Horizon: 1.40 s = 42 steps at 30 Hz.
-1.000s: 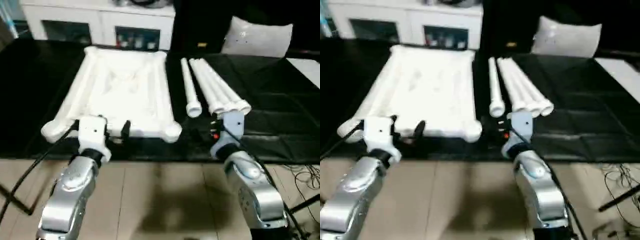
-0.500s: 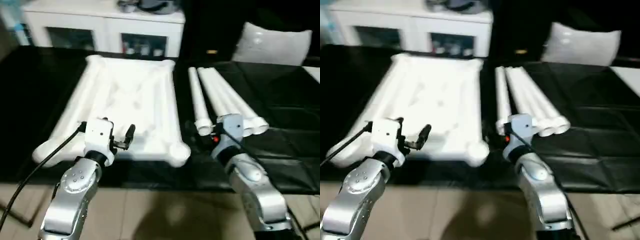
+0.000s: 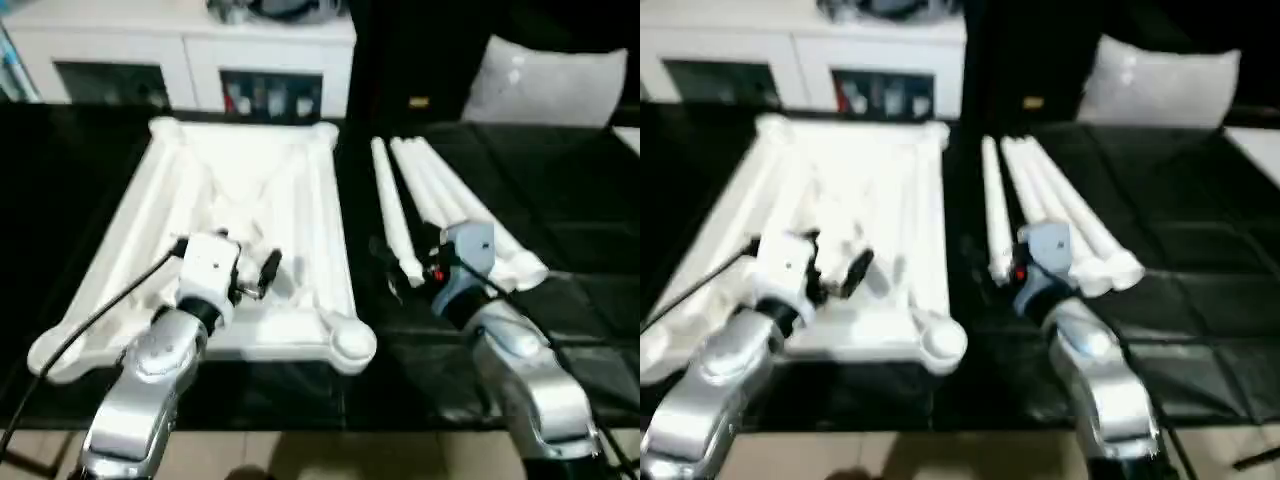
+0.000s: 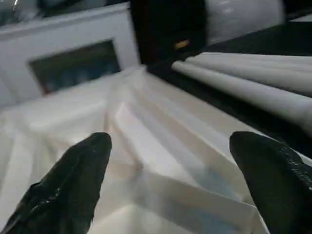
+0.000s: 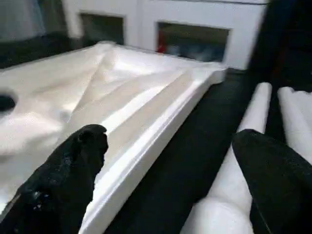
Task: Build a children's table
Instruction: Move to table, then move table base
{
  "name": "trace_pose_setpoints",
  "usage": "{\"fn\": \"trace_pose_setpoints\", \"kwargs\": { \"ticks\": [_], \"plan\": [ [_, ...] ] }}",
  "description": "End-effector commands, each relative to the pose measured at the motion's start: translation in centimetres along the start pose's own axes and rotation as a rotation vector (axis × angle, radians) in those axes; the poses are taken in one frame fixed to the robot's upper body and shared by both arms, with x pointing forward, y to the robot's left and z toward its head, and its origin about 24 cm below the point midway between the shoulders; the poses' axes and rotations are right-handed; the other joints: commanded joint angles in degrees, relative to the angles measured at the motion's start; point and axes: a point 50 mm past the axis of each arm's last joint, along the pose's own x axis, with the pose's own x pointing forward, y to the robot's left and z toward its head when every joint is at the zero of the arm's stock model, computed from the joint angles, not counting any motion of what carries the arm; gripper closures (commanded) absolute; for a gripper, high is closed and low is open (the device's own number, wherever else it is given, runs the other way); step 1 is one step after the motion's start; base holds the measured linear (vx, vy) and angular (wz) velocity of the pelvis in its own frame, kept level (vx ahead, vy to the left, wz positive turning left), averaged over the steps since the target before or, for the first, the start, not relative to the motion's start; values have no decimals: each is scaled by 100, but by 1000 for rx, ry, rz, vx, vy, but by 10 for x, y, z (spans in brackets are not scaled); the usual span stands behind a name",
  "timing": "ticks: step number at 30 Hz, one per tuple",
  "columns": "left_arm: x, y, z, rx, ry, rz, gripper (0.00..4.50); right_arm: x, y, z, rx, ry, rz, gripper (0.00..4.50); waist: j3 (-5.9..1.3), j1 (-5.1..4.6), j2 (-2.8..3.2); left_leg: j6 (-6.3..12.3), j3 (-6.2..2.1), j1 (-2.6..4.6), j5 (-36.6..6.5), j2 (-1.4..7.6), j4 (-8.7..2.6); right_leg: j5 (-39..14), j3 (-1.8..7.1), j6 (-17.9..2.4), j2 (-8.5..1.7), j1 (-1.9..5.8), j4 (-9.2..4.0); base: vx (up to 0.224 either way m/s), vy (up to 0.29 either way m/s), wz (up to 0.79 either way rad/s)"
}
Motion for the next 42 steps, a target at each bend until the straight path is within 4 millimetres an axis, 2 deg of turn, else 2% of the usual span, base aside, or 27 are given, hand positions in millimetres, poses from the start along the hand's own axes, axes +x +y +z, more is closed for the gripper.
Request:
{"fn": "trace_pose_setpoints", "kwargs": {
  "ticks": [1,2,3,4,5,6,7,9,10,12,15,18,20,22,25,27,30,33,36,37,38,39,40,42],
  "plan": [
    [3,0,3,22,-14,-94,6,0,0,7,-9,-10,44,0,-169,-35,42,-99,-56,203,-926,422,-595,266,189,-866,-438,201,-493,-82,-13,-4],
    [3,0,3,27,-13,-121,6,0,-1,8,-12,-6,53,0,-159,-44,40,-143,-50,220,-1196,437,-633,-83,196,-903,-441,201,-519,-83,-12,-1],
    [4,0,4,44,-12,-167,6,-1,-2,7,-16,9,75,0,-135,-49,91,-214,-46,244,-1576,465,-670,-611,230,-967,-471,156,-557,-76,-4,-2],
    [4,0,4,58,-11,-204,21,-1,-2,7,-19,22,96,0,-118,-59,76,-228,-33,249,-1739,464,-683,-873,241,-963,-468,137,-595,-76,-4,-2],
    [3,-3,5,68,1,-325,32,-3,-5,9,-50,35,138,0,-133,-57,93,-278,-27,240,-1849,476,-694,-1117,255,-959,-492,139,-590,-72,5,-5],
    [2,-5,6,70,6,-372,40,-4,-5,8,-56,42,156,0,-138,-54,74,-275,-20,236,-1836,474,-697,-1187,253,-942,-491,137,-603,-61,9,-7],
    [1,-7,5,75,12,-420,43,-5,-6,8,-61,52,175,0,-144,-60,92,-247,5,210,-1657,480,-689,-1018,263,-954,-490,110,-584,-61,9,-7],
    [-2,-11,4,88,36,-512,59,-8,-6,6,-74,79,213,0,-152,-43,116,-191,28,215,-1518,484,-673,-826,275,-1013,-497,82,-578,0,0,0],
    [-5,-15,2,91,71,-610,68,-11,-6,5,-82,109,260,0,-159,-38,126,-174,26,210,-1468,480,-668,-763,272,-1033,-497,90,-566,0,0,0],
    [-8,-19,-1,96,128,-698,81,-16,-5,3,-96,141,310,0,-182,-40,122,-107,52,205,-1247,480,-648,-343,265,-1124,-479,94,-527,0,0,0],
    [-10,-21,-4,111,173,-762,102,-20,-5,2,-105,168,347,0,-200,-37,160,1,62,191,-987,479,-622,209,249,-1231,-464,100,-482,0,0,0],
    [-11,-22,-7,115,218,-813,123,-26,-3,1,-84,201,403,0,-211,-36,156,79,77,196,-931,486,-609,460,237,-1339,-465,120,-471,0,0,0],
    [-11,-22,-10,133,252,-825,127,-29,0,1,-58,216,430,0,-199,-37,153,123,79,189,-950,486,-615,395,237,-1353,-469,121,-475,0,0,0],
    [-11,-21,-12,141,271,-820,154,-30,0,1,-47,224,432,0,-180,-37,151,104,82,199,-1112,500,-634,108,244,-1355,-480,111,-505,0,0,0],
    [-11,-20,-14,149,301,-835,174,-29,-1,0,-61,244,418,0,-163,-32,148,-44,101,220,-1386,508,-651,-473,262,-1336,-497,76,-547,0,0,0],
    [-11,-19,-16,157,310,-837,190,-29,-1,0,-72,244,423,0,-161,-39,172,-97,103,221,-1444,511,-660,-562,267,-1297,-490,62,-558,0,0,0],
    [-10,-18,-17,170,324,-835,205,-29,1,0,-69,244,442,0,-170,-39,181,-113,99,212,-1394,514,-659,-426,268,-1285,-491,69,-544,0,0,0],
    [-5,-17,-21,197,340,-828,245,-31,4,1,-96,239,458,0,-185,-36,192,-72,110,212,-1218,509,-640,-123,268,-1296,-483,75,-531,0,0,0],
    [-2,-16,-22,206,342,-819,254,-32,6,-3,-128,263,464,0,-191,-35,183,-32,110,196,-1078,510,-635,88,259,-1309,-486,93,-518,0,0,0],
    [-1,-15,-23,207,344,-815,281,-34,7,-5,-123,288,470,0,-191,-34,191,-28,110,202,-1062,516,-636,136,259,-1312,-482,96,-518,0,0,0],
    [0,-15,-24,208,345,-813,289,-35,7,-7,-124,300,468,0,-193,-32,189,-13,116,205,-1048,513,-632,172,260,-1321,-484,102,-521,0,0,0],
    [1,-14,-25,218,352,-808,289,-35,7,-8,-133,316,472,0,-194,-31,215,-14,108,201,-1052,514,-633,184,260,-1331,-491,105,-515,0,0,0],
    [2,-14,-26,227,357,-805,290,-36,8,-10,-139,328,479,0,-194,-38,204,-10,108,197,-1053,511,-632,184,258,-1328,-488,107,-524,0,0,0],
    [6,-13,-29,236,366,-802,292,-39,10,-12,-135,358,523,0,-194,-41,226,-15,107,204,-1152,511,-632,128,261,-1329,-486,111,-531,0,0,0]
  ]
}}
